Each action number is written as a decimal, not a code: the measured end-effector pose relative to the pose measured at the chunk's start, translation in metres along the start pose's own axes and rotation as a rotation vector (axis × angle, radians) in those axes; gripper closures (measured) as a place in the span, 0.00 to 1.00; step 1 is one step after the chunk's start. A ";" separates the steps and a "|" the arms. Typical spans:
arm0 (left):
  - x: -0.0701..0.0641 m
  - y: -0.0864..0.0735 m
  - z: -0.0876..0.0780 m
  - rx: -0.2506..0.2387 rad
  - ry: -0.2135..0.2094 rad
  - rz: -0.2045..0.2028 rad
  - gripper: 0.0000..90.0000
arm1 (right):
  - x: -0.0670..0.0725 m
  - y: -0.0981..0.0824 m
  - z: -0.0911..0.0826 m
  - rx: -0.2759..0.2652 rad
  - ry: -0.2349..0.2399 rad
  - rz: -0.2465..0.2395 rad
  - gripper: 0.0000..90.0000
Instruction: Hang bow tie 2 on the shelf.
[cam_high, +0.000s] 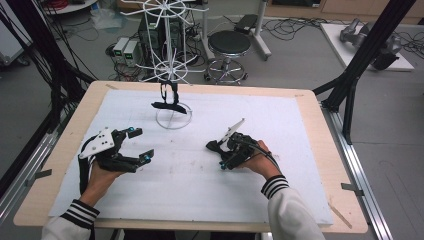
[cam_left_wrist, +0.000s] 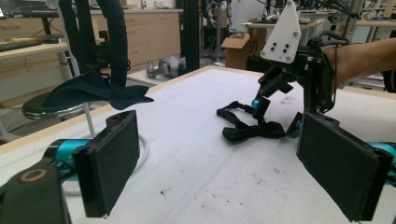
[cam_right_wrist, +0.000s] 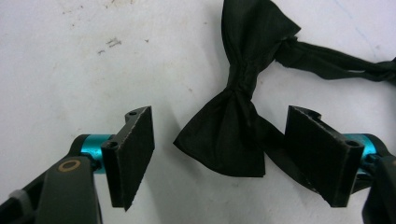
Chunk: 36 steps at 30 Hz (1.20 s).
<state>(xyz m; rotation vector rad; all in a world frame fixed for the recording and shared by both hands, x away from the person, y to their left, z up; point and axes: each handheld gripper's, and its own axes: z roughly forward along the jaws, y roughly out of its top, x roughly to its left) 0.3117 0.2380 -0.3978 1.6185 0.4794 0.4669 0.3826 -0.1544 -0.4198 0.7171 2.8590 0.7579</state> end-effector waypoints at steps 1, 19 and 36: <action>0.000 0.000 0.000 -0.001 0.000 -0.001 0.15 | 0.000 0.000 0.000 0.010 -0.003 -0.002 0.29; -0.001 -0.001 0.003 -0.006 -0.005 -0.001 0.15 | -0.003 -0.002 -0.002 0.036 -0.047 0.008 0.70; -0.002 -0.001 0.004 0.001 -0.011 0.001 0.15 | 0.000 0.000 -0.007 0.023 -0.041 -0.033 0.89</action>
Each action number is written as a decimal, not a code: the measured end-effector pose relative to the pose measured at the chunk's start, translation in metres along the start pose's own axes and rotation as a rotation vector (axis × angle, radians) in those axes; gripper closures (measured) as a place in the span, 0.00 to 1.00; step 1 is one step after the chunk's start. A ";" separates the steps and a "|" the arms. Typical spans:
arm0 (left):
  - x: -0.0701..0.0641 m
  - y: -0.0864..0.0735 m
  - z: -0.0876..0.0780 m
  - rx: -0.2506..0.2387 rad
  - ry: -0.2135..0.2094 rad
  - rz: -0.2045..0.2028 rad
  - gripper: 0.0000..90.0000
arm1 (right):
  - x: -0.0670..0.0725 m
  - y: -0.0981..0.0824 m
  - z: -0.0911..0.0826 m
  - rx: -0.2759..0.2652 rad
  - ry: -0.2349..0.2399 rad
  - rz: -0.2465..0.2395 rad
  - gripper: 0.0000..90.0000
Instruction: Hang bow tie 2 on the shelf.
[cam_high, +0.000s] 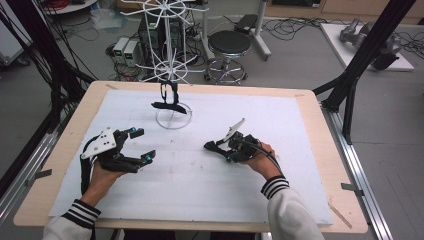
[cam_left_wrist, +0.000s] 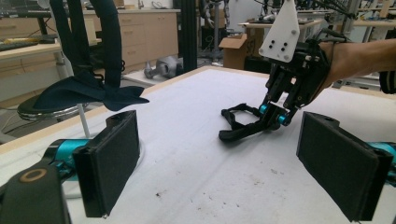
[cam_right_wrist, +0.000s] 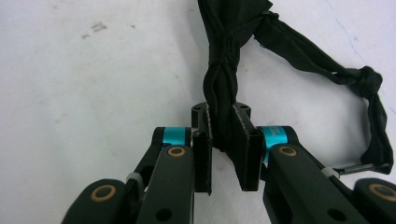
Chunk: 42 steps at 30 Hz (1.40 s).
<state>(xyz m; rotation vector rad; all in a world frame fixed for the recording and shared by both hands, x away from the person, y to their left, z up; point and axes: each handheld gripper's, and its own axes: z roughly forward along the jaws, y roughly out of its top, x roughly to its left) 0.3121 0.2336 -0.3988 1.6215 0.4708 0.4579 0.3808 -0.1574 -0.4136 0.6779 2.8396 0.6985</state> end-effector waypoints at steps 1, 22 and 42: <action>0.000 0.000 0.000 0.000 0.000 0.001 0.15 | 0.000 0.000 -0.001 -0.009 0.004 -0.007 0.89; -0.003 0.018 0.015 0.025 -0.110 0.019 0.15 | 0.016 0.001 -0.042 -0.292 0.143 -0.064 0.88; -0.028 0.050 0.038 0.025 -0.273 0.137 0.15 | 0.041 0.001 -0.070 -0.482 0.293 -0.199 0.88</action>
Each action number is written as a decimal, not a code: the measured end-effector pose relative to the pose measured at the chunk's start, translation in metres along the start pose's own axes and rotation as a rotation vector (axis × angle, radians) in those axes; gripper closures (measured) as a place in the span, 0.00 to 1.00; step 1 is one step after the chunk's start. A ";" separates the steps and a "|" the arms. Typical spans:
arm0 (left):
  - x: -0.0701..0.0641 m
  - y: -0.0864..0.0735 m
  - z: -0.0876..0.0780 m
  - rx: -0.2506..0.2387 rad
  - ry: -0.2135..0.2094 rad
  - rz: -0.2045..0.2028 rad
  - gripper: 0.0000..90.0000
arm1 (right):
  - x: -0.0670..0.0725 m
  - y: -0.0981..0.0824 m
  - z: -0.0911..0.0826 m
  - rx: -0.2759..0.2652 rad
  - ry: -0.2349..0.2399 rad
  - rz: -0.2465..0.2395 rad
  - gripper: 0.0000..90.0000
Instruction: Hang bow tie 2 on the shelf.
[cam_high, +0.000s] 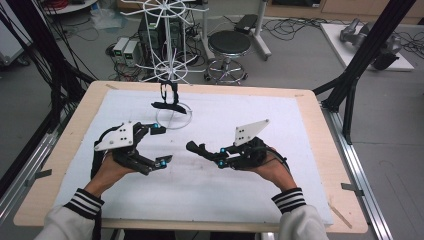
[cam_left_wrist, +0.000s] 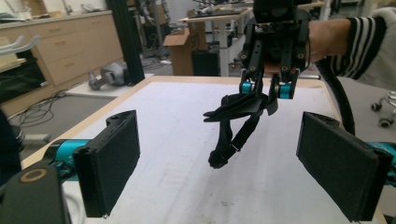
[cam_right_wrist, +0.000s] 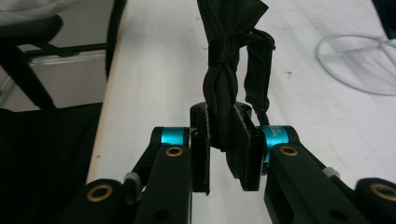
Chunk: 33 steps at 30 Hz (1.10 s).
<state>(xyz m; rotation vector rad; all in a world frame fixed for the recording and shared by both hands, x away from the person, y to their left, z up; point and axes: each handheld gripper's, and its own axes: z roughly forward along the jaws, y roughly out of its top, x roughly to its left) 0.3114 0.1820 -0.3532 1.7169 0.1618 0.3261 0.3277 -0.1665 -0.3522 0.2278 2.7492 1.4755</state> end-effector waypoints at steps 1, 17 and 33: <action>-0.001 0.001 0.002 0.000 -0.019 0.006 0.15 | 0.001 0.000 0.000 -0.007 0.006 -0.004 0.88; -0.008 0.011 0.034 0.015 -0.134 0.041 0.22 | 0.007 0.004 -0.006 -0.076 0.087 -0.033 0.87; -0.011 0.013 0.044 0.020 -0.206 0.086 0.43 | 0.009 0.005 -0.007 -0.081 0.113 -0.054 0.87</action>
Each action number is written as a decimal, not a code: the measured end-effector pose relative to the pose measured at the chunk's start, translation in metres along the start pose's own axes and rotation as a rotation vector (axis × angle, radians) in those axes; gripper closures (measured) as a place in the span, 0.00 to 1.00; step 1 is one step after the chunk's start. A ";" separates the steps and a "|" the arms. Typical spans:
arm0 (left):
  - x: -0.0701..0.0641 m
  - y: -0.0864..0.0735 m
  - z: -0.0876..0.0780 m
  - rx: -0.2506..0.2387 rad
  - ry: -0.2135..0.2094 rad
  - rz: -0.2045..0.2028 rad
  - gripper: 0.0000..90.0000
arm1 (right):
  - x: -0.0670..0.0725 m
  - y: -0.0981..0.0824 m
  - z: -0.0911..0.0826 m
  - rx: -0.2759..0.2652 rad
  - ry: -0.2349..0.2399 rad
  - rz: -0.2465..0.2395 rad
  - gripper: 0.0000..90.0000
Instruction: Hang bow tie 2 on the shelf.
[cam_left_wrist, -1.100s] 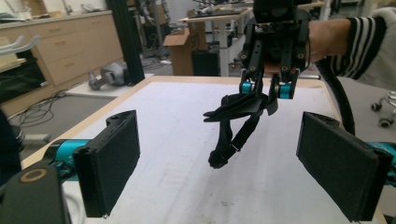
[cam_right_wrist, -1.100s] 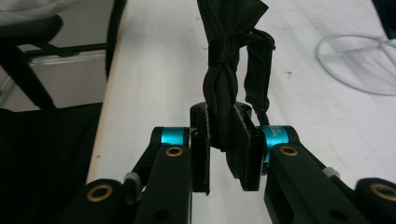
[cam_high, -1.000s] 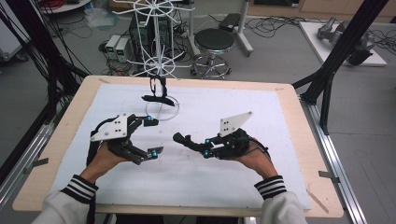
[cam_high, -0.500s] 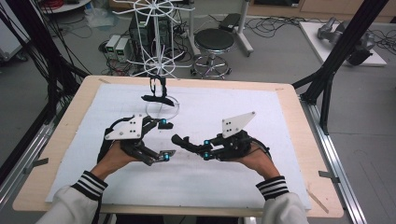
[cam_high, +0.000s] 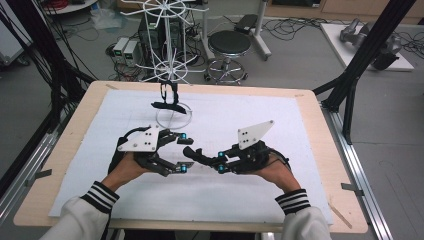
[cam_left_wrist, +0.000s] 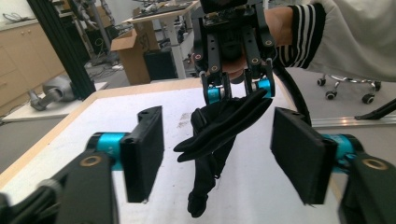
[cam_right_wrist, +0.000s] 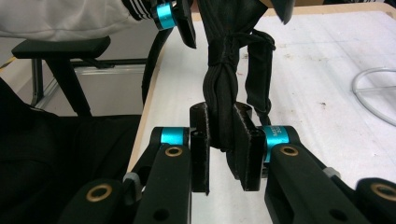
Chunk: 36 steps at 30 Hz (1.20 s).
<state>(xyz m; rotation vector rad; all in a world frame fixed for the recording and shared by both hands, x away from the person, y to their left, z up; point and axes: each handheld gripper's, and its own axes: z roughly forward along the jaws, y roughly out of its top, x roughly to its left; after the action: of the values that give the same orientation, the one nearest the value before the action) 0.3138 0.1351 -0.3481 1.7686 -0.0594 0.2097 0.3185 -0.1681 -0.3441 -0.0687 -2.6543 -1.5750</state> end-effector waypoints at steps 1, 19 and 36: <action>0.000 0.000 0.000 -0.002 -0.004 0.000 0.45 | 0.000 0.000 0.000 0.001 0.000 0.000 0.87; -0.002 -0.003 -0.006 0.020 -0.007 -0.026 0.88 | -0.003 -0.001 0.001 0.014 -0.035 0.033 0.87; -0.003 -0.001 -0.009 -0.005 -0.013 -0.044 0.96 | -0.004 -0.001 0.003 -0.006 -0.069 0.051 0.61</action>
<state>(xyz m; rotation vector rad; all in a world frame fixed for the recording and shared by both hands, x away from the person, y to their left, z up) 0.3104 0.1436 -0.3478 1.7647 -0.0299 0.1658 0.3226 -0.1657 -0.3467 -0.1923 -2.6762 -1.5937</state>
